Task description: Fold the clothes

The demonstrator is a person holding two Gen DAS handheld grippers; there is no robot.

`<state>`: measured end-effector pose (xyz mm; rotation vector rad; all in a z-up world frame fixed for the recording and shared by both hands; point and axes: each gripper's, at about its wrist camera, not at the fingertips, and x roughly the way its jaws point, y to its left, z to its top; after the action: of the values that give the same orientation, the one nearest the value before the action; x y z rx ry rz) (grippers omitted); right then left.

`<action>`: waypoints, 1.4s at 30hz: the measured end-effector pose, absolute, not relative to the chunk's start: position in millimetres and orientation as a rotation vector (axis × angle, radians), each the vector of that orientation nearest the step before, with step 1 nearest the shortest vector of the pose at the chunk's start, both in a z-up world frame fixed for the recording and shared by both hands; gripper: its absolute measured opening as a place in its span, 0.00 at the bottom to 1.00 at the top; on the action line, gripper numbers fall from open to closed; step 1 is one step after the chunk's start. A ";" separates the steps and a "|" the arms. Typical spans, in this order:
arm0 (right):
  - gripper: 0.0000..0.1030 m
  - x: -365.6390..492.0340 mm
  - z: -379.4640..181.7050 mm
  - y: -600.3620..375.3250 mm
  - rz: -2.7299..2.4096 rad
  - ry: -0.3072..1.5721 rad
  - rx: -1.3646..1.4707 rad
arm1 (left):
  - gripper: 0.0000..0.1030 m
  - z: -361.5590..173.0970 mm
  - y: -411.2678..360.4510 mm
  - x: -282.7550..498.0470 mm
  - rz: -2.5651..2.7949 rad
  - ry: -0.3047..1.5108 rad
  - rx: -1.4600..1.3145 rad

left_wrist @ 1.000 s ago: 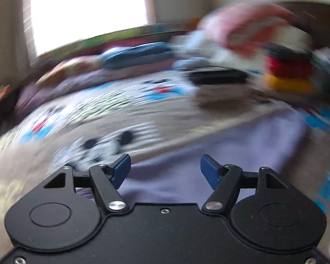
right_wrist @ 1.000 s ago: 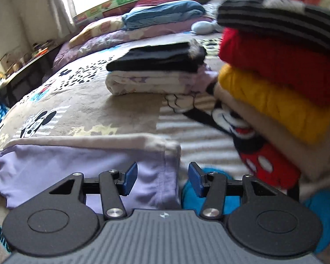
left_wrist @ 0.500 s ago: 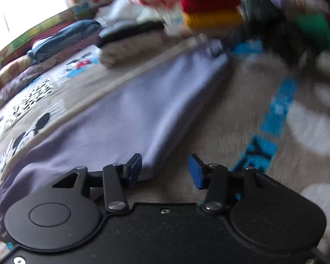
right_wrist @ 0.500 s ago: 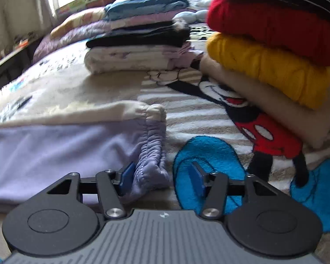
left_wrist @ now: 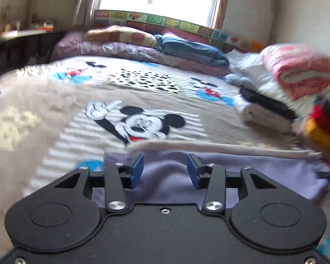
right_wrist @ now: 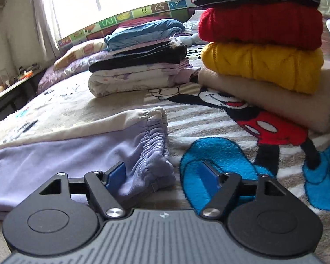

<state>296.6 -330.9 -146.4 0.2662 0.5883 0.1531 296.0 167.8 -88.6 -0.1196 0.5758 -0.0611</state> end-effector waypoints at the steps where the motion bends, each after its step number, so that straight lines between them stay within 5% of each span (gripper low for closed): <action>1: 0.72 295.9 -146.9 -333.1 0.158 0.583 0.283 | 0.43 -95.8 163.8 311.0 -0.059 0.624 -0.095; 3: 0.72 294.5 -148.1 -338.4 0.168 0.572 0.322 | 0.50 -95.6 162.6 309.3 -0.052 0.615 -0.101; 17: 0.71 270.3 -146.5 -378.9 0.125 0.652 0.894 | 0.52 -88.5 161.4 287.5 -0.015 0.491 -0.239; 25: 0.70 285.9 -154.3 -345.1 0.165 0.671 0.920 | 0.53 -87.5 170.0 285.6 0.001 0.469 -0.342; 34: 0.47 294.7 -169.8 -351.5 0.133 0.559 0.970 | 0.55 -89.0 179.6 295.8 -0.019 0.538 -0.386; 38: 0.24 298.8 -172.7 -348.9 0.101 0.556 0.958 | 0.55 -101.0 176.2 305.1 0.008 0.628 -0.311; 42: 0.21 291.3 -171.7 -354.0 0.099 0.522 1.009 | 0.56 -94.3 169.6 299.8 -0.017 0.592 -0.278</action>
<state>291.3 -354.0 -171.7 1.0094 0.5224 0.0988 299.8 169.6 -94.3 -0.2777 0.5919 -0.0166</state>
